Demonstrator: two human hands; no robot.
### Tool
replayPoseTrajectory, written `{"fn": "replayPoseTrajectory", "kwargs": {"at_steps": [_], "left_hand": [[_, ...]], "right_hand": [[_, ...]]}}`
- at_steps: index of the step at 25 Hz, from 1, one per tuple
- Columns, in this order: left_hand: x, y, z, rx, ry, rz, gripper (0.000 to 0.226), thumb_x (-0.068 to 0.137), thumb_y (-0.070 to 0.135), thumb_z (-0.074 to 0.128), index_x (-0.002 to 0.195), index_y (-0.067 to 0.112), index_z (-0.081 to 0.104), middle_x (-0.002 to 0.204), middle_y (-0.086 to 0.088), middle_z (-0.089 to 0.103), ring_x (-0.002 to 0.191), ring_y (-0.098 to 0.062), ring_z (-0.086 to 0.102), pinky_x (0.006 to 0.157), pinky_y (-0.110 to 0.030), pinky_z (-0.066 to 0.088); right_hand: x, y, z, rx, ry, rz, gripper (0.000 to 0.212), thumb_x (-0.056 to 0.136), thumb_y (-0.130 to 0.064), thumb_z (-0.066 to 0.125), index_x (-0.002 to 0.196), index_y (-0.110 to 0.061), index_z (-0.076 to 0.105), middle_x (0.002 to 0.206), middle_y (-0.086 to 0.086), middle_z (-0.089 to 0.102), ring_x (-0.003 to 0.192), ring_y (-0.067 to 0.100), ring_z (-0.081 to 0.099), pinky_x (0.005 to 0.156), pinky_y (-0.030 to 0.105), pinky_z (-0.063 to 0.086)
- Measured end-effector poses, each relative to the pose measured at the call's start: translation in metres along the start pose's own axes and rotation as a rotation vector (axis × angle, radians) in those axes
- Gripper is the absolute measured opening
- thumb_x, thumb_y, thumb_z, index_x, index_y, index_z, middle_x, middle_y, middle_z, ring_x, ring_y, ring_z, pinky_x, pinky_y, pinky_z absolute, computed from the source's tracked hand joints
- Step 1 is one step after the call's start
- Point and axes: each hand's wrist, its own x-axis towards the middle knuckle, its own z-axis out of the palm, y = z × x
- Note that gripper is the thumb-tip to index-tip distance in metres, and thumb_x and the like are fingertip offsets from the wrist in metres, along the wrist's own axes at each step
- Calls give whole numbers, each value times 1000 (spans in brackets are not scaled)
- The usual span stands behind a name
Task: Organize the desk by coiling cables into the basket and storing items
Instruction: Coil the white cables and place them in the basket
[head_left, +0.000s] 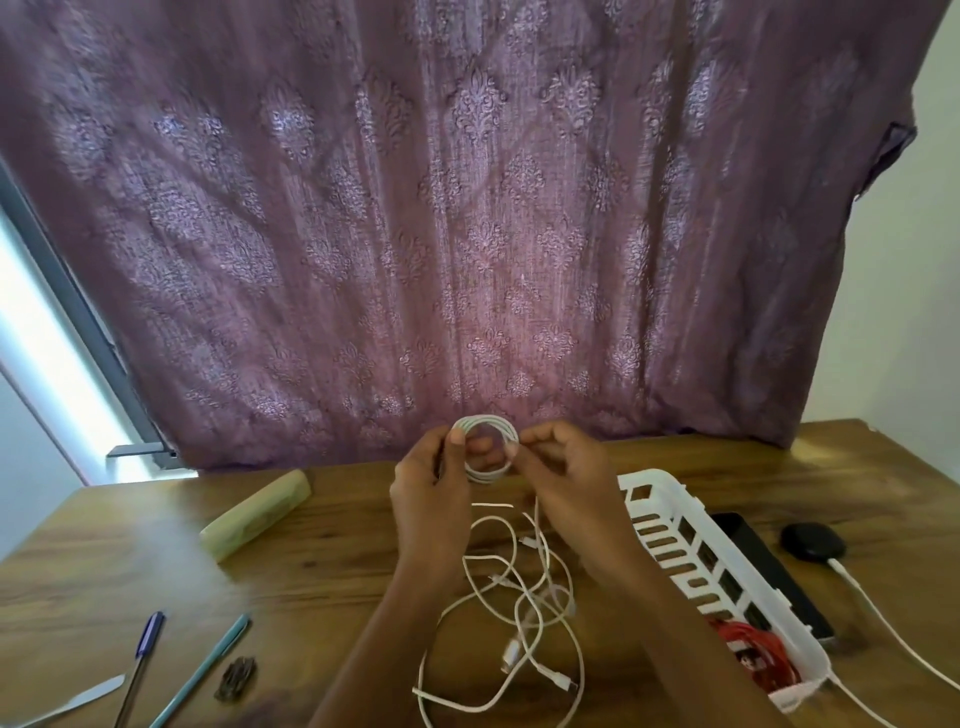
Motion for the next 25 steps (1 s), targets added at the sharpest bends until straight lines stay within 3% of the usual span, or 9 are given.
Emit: {"fn": "replayPoseTrajectory", "kwargs": {"at_steps": [4,7,11,14,17,20,22,25], "left_hand": [[2,-3,-7,-143,-115,-176,23,94,19,49,90,10,70,89,-13,73,90,-30,69,89,-53,51],[8,-2,-17,119,-277,-121,16,89,26,59,94,20,73,86,-3,75,89,-21,70,88,-45,52],[24,24,-20,276,-454,-9,28,85,18,64,113,18,65,97,4,72,93,-7,66,87,-23,50],[24,41,-16,346,-593,89,21,84,11,64,96,28,70,77,14,73,79,0,68,72,-10,50],[20,45,-17,267,-543,88,24,81,6,66,91,27,71,74,14,73,77,-1,69,68,-9,50],[15,41,-15,84,-460,0,20,78,3,67,96,10,72,83,-5,75,79,-14,72,71,-18,55],[13,40,-12,50,-395,-33,17,77,2,67,92,9,73,79,-5,75,75,-13,72,69,-18,55],[11,40,-10,3,-339,-90,15,78,-1,65,90,6,72,74,-4,75,69,-11,71,63,-16,55]], "right_hand": [[2,-2,-5,219,-34,121,6,84,-15,66,89,-11,66,82,2,74,74,11,68,62,24,53],[7,-4,-16,211,-21,98,3,83,-8,66,86,-9,67,80,5,75,68,23,66,62,37,53],[13,-12,-25,-72,-118,-54,20,81,-8,69,72,-25,64,70,-9,72,63,4,66,62,21,54],[14,-17,-23,-104,-152,-93,29,80,-5,69,68,-31,64,62,-18,69,67,0,67,65,14,52],[17,-16,-27,19,-160,-109,24,80,-4,68,74,-27,70,71,-6,73,74,16,70,72,30,57],[17,-9,-30,8,-158,-234,26,84,-6,64,80,-31,72,80,-15,72,82,7,67,78,21,53],[17,-3,-31,-159,-82,-394,25,86,-11,60,90,-33,72,89,-20,66,93,2,59,82,13,46],[18,9,-32,-508,127,-599,25,85,-13,58,99,-26,73,89,-7,51,88,4,44,75,13,40]]}}
